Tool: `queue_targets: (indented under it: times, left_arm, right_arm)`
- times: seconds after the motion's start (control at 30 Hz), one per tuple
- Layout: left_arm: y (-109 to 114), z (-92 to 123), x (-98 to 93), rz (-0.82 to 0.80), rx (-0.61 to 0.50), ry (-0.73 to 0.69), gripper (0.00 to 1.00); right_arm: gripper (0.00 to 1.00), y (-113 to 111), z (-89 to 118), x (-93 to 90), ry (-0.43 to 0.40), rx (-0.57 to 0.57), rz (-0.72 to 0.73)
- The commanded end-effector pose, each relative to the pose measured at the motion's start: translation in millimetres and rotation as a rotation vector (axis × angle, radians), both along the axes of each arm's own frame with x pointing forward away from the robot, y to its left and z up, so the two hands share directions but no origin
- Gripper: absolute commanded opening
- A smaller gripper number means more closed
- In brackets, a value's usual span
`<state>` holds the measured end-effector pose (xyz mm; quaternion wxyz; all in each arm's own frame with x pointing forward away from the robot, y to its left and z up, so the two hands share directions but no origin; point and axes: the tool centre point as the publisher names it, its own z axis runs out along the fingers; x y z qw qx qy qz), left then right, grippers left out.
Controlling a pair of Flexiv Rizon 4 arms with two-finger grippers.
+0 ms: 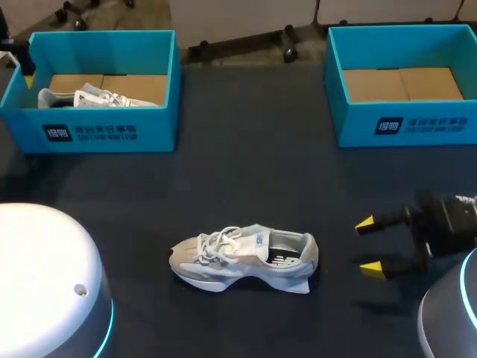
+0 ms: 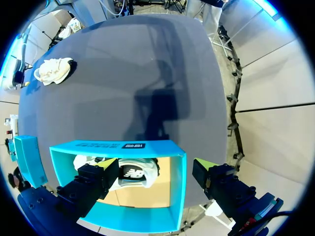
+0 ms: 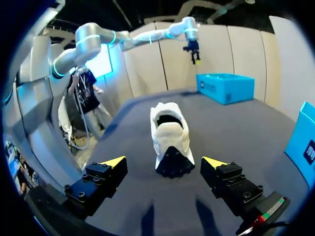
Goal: Take the shoe out of the shoebox, open the shoe tongue, remove and reinsert the insole, then place the shoe into the shoebox
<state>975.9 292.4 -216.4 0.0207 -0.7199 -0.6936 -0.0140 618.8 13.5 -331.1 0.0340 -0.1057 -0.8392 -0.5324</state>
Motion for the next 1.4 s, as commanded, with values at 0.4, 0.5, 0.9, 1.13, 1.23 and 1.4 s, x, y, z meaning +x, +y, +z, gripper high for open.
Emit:
queue_targets:
  times: [0.4, 0.5, 0.9, 1.13, 1.23, 1.4]
  left_arm:
    - [0, 0, -0.1, -0.001, 0.002, 0.000, 1.00]
    - [0, 0, -0.1, -0.001, 0.002, 0.000, 1.00]
    - [0, 0, -0.1, -0.001, 0.002, 0.000, 1.00]
    - [0, 0, -0.1, -0.001, 0.002, 0.000, 1.00]
    - [0, 0, -0.1, -0.001, 0.002, 0.000, 1.00]
    - [0, 0, -0.1, -0.001, 0.002, 0.000, 1.00]
  right_arm:
    - [1.00, 2, -27, -2.6, -0.079, 0.079, -0.063]
    - [1.00, 3, -32, -2.7, -0.101, 0.092, -0.066]
    - [1.00, 15, -47, 6.0, -0.108, 0.120, -0.071]
    - [1.00, 24, -54, 7.3, -0.123, 0.136, -0.063]
    - [1.00, 28, -55, 7.8, -0.125, 0.141, -0.060]
    - [1.00, 36, -59, 10.5, -0.127, 0.134, -0.054]
